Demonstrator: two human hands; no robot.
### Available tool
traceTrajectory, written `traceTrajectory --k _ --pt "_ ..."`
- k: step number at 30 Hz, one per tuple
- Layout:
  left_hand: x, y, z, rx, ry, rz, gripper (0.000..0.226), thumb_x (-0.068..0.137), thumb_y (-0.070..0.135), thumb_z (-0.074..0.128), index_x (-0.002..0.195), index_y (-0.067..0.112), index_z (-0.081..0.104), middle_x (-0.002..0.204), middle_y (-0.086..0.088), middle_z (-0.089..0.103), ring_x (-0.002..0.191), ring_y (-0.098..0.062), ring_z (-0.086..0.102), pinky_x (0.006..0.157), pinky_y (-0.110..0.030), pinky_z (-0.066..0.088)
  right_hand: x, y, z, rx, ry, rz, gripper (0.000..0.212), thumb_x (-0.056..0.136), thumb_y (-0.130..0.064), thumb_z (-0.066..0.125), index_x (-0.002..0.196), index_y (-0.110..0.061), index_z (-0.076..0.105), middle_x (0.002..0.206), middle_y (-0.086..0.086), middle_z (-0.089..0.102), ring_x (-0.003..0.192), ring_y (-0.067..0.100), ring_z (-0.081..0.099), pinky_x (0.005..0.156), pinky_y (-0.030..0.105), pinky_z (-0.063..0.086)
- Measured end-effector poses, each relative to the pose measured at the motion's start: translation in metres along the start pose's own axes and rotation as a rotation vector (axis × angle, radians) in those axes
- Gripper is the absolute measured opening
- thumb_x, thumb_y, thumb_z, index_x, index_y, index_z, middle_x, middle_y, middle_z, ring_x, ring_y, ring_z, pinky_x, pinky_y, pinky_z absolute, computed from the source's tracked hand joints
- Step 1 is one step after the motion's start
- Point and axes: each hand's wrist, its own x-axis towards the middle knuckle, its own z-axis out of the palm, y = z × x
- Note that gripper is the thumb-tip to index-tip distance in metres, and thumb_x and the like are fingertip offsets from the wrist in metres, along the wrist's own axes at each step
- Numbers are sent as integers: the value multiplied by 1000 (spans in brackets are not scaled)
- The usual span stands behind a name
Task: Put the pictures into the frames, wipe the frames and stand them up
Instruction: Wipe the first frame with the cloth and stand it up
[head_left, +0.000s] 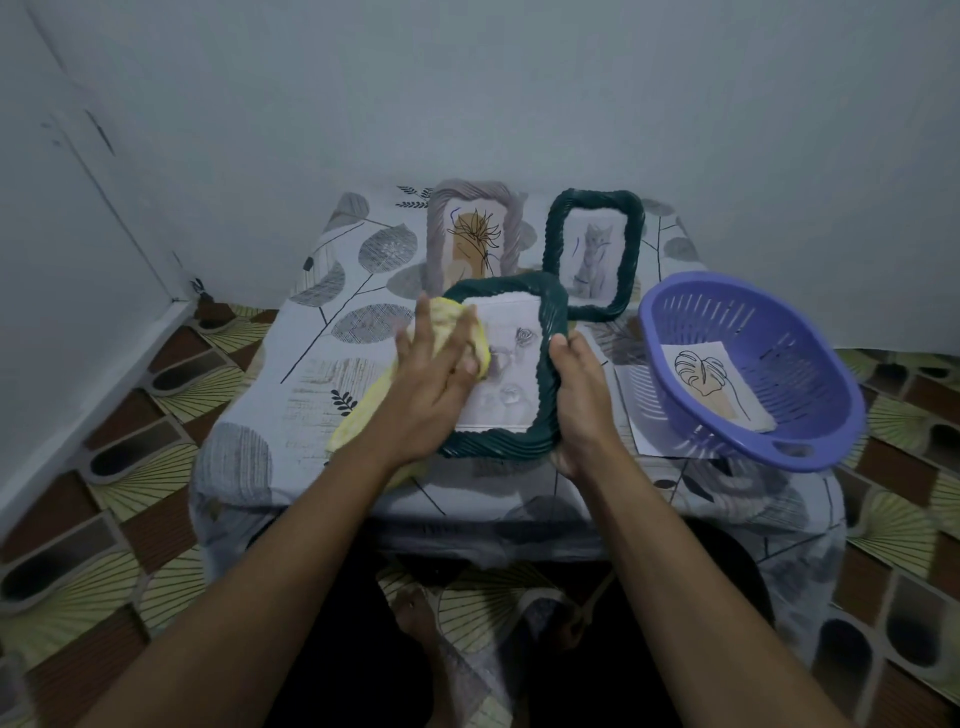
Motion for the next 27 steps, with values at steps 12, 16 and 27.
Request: traceTrajectory --k 12,16,27 --pt "-19 25 16 -100 -39 -124 60 108 40 19 157 24 -13 167 0 -8 151 -11 0 119 -23 5 10 -6 5 -35 215 -167 22 107 -14 39 96 -19 57 95 2 66 93 21 62 90 43 51" --pt "-33 7 32 188 -112 -18 66 95 63 -5 154 34 -11 159 15 -25 148 -21 -28 121 -43 -18 12 -2 3 -67 231 -149 21 107 -14 38 97 -19 56 95 3 67 89 18 63 84 38 52" --pt "18 -9 -7 237 -37 121 57 101 46 3 156 30 -3 161 -3 -28 145 -27 -32 118 -46 -20 -7 7 13 10 8 3 23 107 -14 38 119 -9 57 109 14 70 98 27 66 92 45 53"
